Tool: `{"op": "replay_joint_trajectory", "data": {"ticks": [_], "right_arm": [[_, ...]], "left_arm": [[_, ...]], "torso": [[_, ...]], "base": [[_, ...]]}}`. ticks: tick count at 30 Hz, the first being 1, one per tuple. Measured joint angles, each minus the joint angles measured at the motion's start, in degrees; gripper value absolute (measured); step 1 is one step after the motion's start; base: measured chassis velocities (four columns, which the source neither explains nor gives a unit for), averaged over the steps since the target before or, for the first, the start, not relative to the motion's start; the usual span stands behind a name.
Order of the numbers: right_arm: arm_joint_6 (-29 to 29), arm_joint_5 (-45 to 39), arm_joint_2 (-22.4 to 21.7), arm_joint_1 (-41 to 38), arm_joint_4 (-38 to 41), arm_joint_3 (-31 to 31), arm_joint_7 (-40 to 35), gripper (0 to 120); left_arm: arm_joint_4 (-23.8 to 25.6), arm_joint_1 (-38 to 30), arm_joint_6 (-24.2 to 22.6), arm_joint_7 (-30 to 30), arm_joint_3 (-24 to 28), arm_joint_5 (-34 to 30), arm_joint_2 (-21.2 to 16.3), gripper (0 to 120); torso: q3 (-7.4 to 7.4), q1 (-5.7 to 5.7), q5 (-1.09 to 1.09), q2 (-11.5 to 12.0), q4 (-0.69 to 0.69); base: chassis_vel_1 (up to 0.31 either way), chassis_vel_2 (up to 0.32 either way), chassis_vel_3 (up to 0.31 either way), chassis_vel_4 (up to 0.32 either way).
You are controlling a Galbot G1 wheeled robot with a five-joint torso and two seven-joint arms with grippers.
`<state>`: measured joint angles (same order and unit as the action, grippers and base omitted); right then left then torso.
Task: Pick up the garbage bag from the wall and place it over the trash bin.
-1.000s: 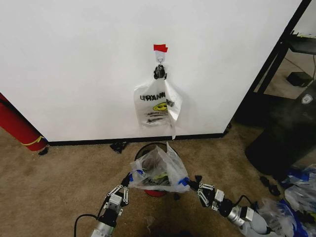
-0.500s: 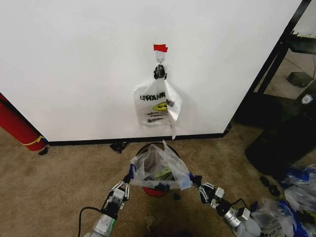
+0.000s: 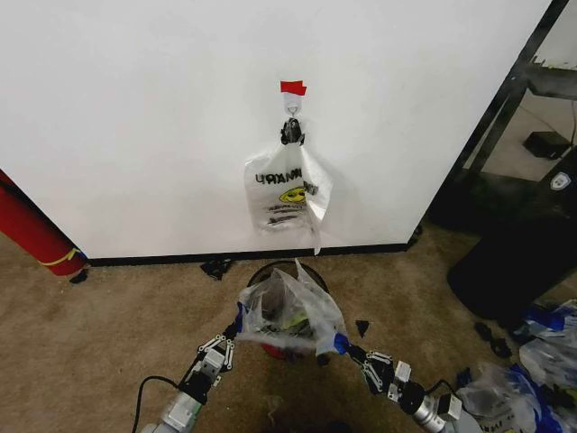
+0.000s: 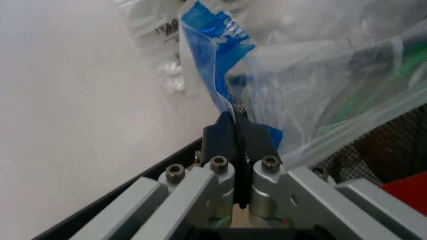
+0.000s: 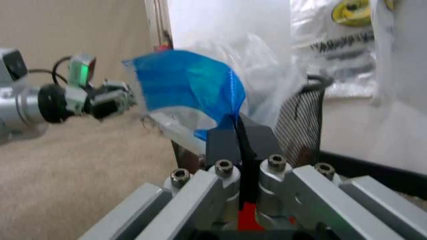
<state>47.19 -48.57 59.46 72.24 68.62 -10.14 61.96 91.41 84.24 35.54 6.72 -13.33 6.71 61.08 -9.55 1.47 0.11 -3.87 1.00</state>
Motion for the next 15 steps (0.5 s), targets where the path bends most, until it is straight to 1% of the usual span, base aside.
{"op": "replay_joint_trajectory", "data": {"ticks": [6,10,11,15], "right_arm": [[-0.03,0.45,0.58,-1.22,-3.00,0.14,-1.42,0],[-0.05,-0.80,1.70,-1.88,-3.69,0.92,-6.63,0],[-0.05,-0.80,1.70,-1.88,-3.69,0.92,-6.63,0],[-0.07,-4.35,2.80,-1.87,-1.96,1.83,-10.91,0]], "left_arm": [[-1.56,-1.20,0.03,-0.15,0.07,0.23,-0.34,0],[-4.01,-3.42,0.06,-0.16,0.42,0.23,0.73,0],[-4.01,-3.42,0.06,-0.16,0.42,0.23,0.73,0],[-4.95,-4.77,-0.37,-0.15,0.55,0.00,1.30,0]], "torso": [[0.00,0.00,0.00,0.00,0.01],[0.00,0.00,0.00,0.00,0.01],[0.00,0.00,0.00,0.00,0.01],[0.00,0.00,0.00,0.00,0.01]], "base": [[0.000,0.000,0.000,0.000],[0.000,0.000,0.000,0.000],[0.000,0.000,0.000,0.000],[0.000,0.000,0.000,0.000]]}}
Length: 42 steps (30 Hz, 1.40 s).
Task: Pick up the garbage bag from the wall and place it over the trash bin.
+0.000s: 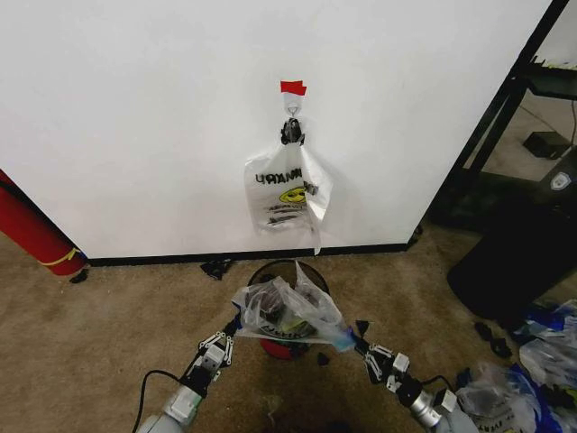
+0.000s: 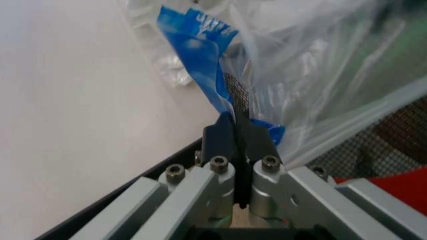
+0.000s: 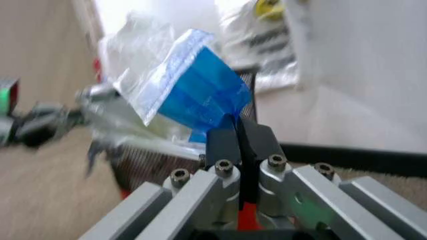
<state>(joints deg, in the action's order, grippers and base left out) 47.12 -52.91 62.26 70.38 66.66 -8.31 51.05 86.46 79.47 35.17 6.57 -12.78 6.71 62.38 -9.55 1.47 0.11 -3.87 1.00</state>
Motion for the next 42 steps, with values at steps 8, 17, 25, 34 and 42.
{"op": "replay_joint_trajectory", "data": {"ticks": [8,17,25,34,42], "right_arm": [[-0.01,-2.24,0.25,0.41,0.79,0.49,-2.83,0],[-0.79,-2.07,1.21,1.60,1.86,0.90,-7.95,0],[-0.08,0.23,1.22,1.79,2.78,0.19,-5.76,16],[-0.03,0.45,-1.64,3.66,6.98,-2.35,-4.28,50],[0.01,-1.52,-2.46,4.41,10.63,-4.59,-5.84,78]], "left_arm": [[-0.48,0.68,-0.61,-0.53,0.32,1.23,-0.85,0],[0.81,2.52,-0.73,-0.70,-0.38,2.04,-1.07,0],[3.37,4.59,0.18,-0.76,-1.38,2.83,-1.35,11],[5.90,7.75,0.03,-1.33,-3.89,5.20,-3.39,46],[8.67,12.01,1.91,-3.49,-5.82,4.01,-6.17,72]], "torso": [[0.00,0.00,0.00,0.00,-0.01],[0.00,0.00,0.01,0.00,0.00],[0.00,0.00,-0.01,0.00,-0.01],[0.00,0.00,0.00,0.00,0.00],[0.00,0.00,-0.01,0.00,-0.02]], "base": [[0.000,0.000,0.000,0.000],[0.000,0.000,0.000,0.000],[0.000,0.000,0.000,0.000],[0.000,0.000,0.000,0.000],[0.000,0.000,0.000,0.000]]}}
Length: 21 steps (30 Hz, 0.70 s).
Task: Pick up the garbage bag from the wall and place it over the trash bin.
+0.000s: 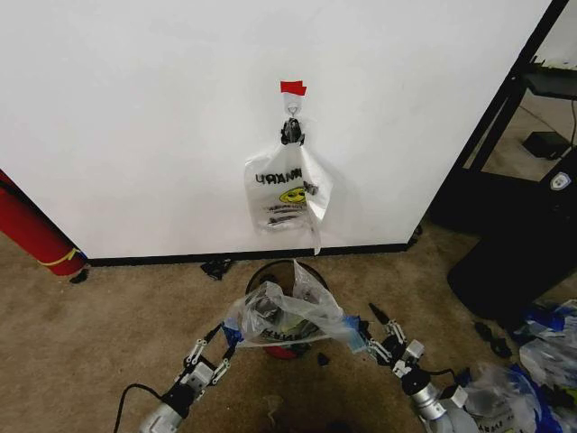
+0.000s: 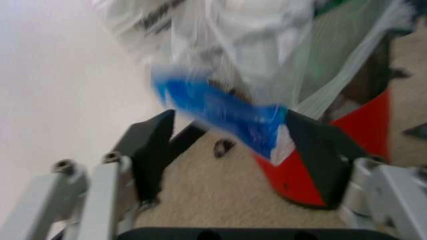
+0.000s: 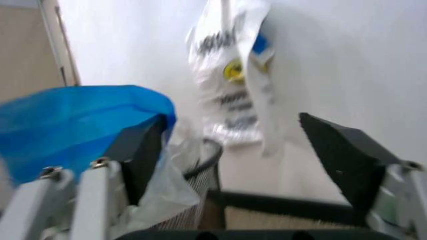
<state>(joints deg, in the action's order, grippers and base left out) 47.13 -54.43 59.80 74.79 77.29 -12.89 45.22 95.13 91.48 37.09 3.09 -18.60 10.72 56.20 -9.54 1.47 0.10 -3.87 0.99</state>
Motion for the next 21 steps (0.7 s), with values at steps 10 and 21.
{"op": "replay_joint_trajectory", "data": {"ticks": [10,21], "right_arm": [[0.03,2.29,0.16,-0.37,1.45,-1.80,-1.29,100],[0.03,14.82,0.21,1.97,0.68,-1.77,-5.33,100]], "left_arm": [[3.27,-0.58,5.22,-4.44,-0.59,-4.41,-0.66,100],[4.41,-0.82,6.07,-5.48,-0.24,-4.34,-0.28,100]], "torso": [[0.00,0.00,0.02,0.00,0.02],[0.00,0.00,0.00,0.00,0.01]], "base": [[0.000,0.000,0.000,0.000],[0.000,0.000,0.000,0.000]]}}
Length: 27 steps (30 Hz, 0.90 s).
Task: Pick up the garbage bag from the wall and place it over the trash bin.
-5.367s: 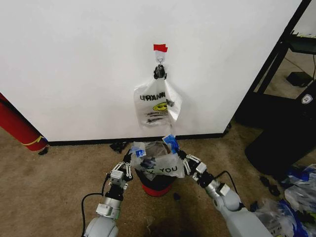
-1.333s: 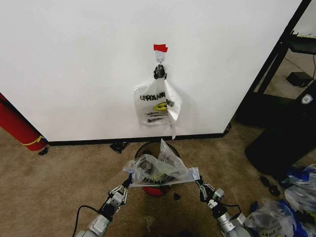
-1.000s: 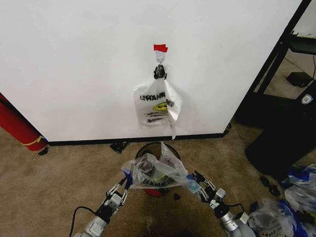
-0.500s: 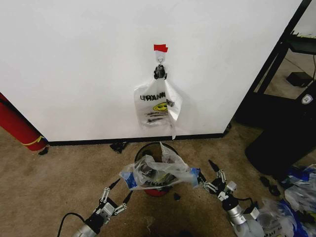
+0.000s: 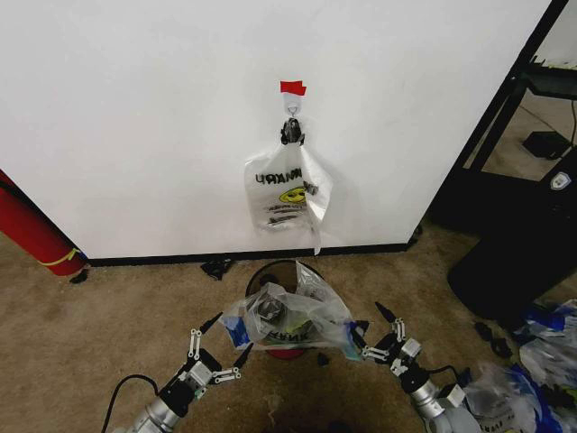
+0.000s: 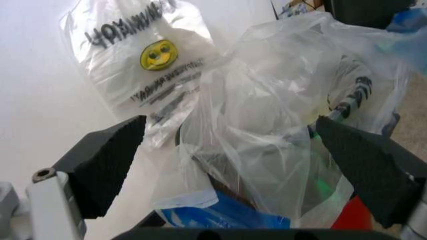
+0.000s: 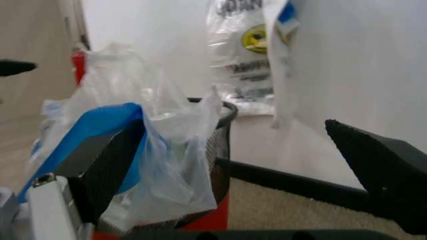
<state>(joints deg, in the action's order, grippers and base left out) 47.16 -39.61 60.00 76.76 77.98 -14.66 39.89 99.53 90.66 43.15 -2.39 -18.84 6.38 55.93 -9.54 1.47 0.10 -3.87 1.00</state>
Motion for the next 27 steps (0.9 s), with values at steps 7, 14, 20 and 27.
{"op": "replay_joint_trajectory", "data": {"ticks": [7,14,20,27], "right_arm": [[0.00,3.75,-2.46,-0.26,-1.41,-7.48,7.70,100],[-0.01,5.04,-3.22,-0.51,-5.51,-11.50,16.52,100],[-0.02,5.82,-1.16,-1.21,-9.10,-10.95,20.59,100],[-0.02,2.85,-0.71,-1.01,-8.87,-11.13,28.64,100]], "left_arm": [[0.25,-0.02,0.02,0.09,-0.21,0.56,0.85,100],[0.70,0.26,0.08,0.22,-0.14,1.46,1.94,100],[1.57,-0.22,-0.45,0.26,-0.04,1.55,2.03,100],[5.37,-0.66,-1.88,0.36,-0.79,-2.40,0.38,100]], "torso": [[0.00,0.00,0.02,0.00,0.00],[0.00,0.00,0.01,0.00,0.00],[0.00,0.00,0.00,0.00,0.00],[0.00,0.00,0.00,0.00,0.00]], "base": [[0.000,0.000,0.000,0.000],[0.000,0.000,0.000,0.000],[0.000,0.000,0.000,0.000],[0.000,0.000,0.000,0.000]]}}
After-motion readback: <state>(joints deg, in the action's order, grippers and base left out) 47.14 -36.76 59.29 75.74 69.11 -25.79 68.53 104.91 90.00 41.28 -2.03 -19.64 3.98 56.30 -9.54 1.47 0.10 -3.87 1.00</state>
